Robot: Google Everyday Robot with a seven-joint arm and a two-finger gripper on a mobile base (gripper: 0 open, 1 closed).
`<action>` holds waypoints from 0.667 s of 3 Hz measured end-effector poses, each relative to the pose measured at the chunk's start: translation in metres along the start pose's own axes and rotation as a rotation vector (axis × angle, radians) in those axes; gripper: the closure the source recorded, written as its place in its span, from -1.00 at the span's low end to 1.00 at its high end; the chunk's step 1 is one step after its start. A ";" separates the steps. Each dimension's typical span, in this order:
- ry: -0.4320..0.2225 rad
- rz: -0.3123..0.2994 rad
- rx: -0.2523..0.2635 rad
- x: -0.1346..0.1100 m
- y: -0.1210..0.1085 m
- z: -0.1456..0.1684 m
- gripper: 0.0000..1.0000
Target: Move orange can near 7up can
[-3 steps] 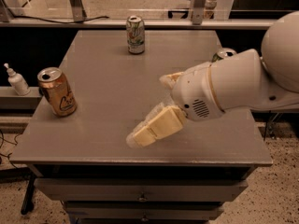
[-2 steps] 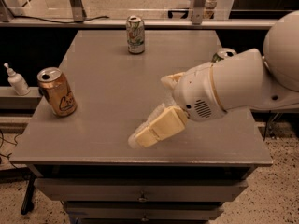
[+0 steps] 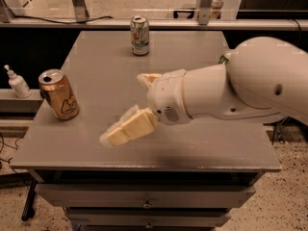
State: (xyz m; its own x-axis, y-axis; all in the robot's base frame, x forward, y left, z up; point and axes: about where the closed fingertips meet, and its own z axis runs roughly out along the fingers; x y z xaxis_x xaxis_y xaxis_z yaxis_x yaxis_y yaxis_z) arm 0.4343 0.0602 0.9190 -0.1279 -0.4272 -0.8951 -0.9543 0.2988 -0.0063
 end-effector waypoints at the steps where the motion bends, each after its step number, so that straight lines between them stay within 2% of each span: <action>1: -0.112 -0.037 -0.030 -0.019 -0.010 0.061 -1.00; 2: -0.192 -0.067 -0.032 -0.031 -0.021 0.106 -1.00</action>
Offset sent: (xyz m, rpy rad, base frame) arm 0.0879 0.1412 -0.0341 0.2566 -0.1597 0.0640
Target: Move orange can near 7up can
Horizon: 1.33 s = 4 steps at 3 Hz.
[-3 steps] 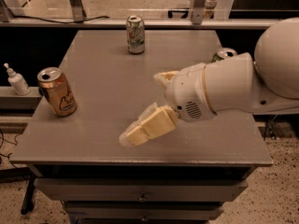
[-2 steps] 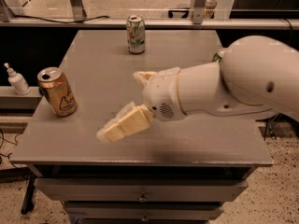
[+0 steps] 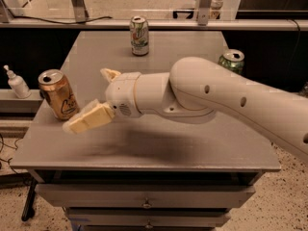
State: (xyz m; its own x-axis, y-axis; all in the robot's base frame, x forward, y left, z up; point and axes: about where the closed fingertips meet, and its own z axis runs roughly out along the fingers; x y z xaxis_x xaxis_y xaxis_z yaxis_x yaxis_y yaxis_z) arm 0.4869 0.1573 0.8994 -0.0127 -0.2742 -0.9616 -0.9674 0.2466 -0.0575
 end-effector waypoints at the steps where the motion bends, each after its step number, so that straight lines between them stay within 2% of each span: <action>1: -0.071 -0.016 0.012 -0.001 -0.008 0.035 -1.00; 2: -0.129 -0.027 0.021 -0.002 -0.011 0.061 -1.00; 3: -0.182 -0.032 0.032 -0.005 -0.011 0.085 -0.65; 4: -0.213 -0.027 0.054 -0.006 -0.014 0.096 -0.15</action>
Offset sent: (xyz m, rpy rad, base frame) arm 0.0401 0.0831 -0.0227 0.1905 -0.0960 -0.0135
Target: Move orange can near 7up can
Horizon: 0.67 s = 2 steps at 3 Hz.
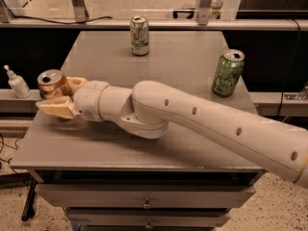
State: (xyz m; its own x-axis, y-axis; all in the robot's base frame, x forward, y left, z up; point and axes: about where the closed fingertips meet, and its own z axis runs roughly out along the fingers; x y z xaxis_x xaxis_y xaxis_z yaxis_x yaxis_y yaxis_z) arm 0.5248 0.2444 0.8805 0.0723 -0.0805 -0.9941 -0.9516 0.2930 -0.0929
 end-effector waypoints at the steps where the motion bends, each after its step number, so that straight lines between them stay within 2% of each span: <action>1: -0.002 -0.009 0.026 -0.004 -0.007 -0.005 0.30; 2: 0.009 -0.040 0.069 -0.016 -0.025 -0.021 0.74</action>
Offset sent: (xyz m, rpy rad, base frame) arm 0.0382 -0.0626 0.0415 -0.0489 -0.0887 -0.1415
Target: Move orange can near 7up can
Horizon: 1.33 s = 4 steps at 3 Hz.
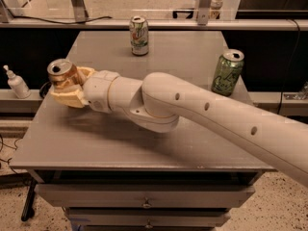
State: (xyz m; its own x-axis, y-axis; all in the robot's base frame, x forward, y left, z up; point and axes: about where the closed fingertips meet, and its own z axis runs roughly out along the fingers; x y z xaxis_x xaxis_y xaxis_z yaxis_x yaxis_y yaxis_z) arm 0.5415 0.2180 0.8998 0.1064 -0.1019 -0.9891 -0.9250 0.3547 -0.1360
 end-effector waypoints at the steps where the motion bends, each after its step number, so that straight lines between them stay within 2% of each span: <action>1: 0.031 -0.043 0.071 -0.026 -0.039 -0.032 1.00; 2: 0.054 -0.053 0.102 -0.023 -0.053 -0.045 1.00; 3: 0.051 -0.053 0.098 -0.025 -0.051 -0.043 1.00; 4: 0.026 -0.048 0.151 -0.020 -0.067 -0.047 1.00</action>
Offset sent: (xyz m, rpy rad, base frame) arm 0.0179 -0.0346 0.0285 -0.0300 -0.0310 -0.0608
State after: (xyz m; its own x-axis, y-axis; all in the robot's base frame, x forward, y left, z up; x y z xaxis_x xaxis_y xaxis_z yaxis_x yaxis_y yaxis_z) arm 0.5847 0.1529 0.9314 0.1381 -0.1458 -0.9796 -0.8533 0.4845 -0.1924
